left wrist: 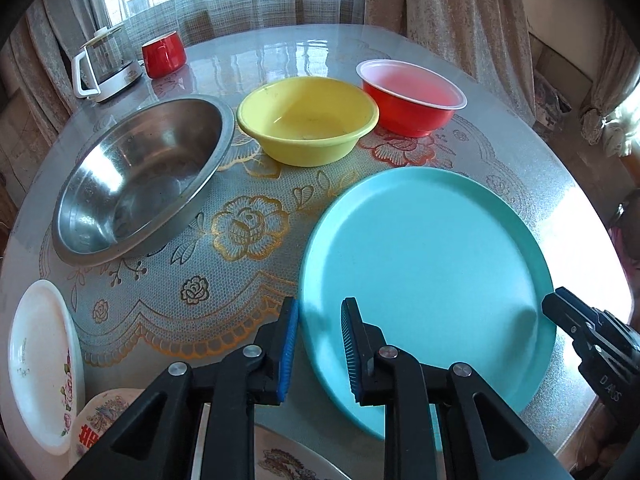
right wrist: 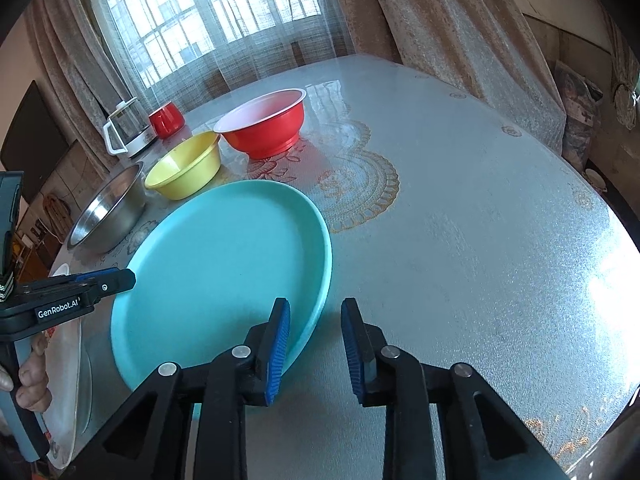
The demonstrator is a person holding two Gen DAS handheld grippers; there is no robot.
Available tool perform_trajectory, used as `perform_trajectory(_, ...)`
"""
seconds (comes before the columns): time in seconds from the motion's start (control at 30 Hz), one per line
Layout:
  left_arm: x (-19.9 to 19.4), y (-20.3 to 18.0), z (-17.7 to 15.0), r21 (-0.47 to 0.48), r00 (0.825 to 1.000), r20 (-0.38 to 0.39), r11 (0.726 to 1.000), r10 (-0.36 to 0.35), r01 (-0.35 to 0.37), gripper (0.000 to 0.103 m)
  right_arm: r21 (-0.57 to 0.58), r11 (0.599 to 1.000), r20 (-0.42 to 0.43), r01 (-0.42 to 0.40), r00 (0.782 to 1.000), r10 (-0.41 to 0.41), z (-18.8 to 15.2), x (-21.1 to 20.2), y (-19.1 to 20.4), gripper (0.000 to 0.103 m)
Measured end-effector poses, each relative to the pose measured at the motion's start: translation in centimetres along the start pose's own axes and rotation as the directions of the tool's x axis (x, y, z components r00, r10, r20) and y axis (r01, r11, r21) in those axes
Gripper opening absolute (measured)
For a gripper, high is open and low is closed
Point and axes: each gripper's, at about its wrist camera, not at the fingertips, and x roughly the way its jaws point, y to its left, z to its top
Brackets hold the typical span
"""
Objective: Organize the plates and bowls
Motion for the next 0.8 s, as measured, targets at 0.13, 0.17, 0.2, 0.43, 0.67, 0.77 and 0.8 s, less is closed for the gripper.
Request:
perform_trajectory(0.13, 0.2, 0.1, 0.7, 0.019, 1.0, 0.013, 1.0, 0.023, -0.023, 0.022, -0.007, 1.0, -0.001, 0.004, 1.0, -0.004, 0.1, 0.1, -0.1, 0.018)
perform_trajectory(0.17, 0.0, 0.1, 0.8, 0.03, 0.999, 0.025, 0.999, 0.032, -0.033, 0.022, -0.009, 1.0, -0.002, 0.005, 1.0, -0.005, 0.2, 0.2, 0.0, 0.018)
perform_trajectory(0.2, -0.2, 0.1, 0.9, 0.036, 0.999, 0.034, 0.999, 0.031, -0.033, 0.022, -0.011, 1.0, -0.003, 0.006, 1.0, -0.006, 0.2, 0.2, 0.0, 0.018)
perform_trajectory(0.43, 0.0, 0.8, 2.0, 0.058, 1.0, 0.017, 0.998, -0.003, 0.002, 0.022, -0.028, 1.0, -0.001, 0.008, 1.0, -0.009, 0.2, 0.2, 0.1, 0.018)
perform_trajectory(0.67, 1.4, -0.5, 1.7, 0.151, 1.0, -0.022, 0.988, -0.003, 0.007, 0.023, -0.035, 0.999, -0.002, 0.009, 1.0, -0.009, 0.3, 0.3, 0.1, 0.018)
perform_trajectory(0.77, 1.3, -0.6, 1.6, 0.153, 1.0, -0.013, 0.988, 0.001, 0.001, 0.023, -0.036, 0.999, 0.003, 0.011, 1.0, -0.011, 0.3, 0.3, 0.1, 0.018)
perform_trajectory(0.8, 1.3, -0.6, 1.6, 0.154, 1.0, -0.013, 0.988, 0.001, 0.001, 0.023, -0.037, 0.999, 0.005, 0.014, 1.0, -0.013, 0.3, 0.4, 0.1, 0.018)
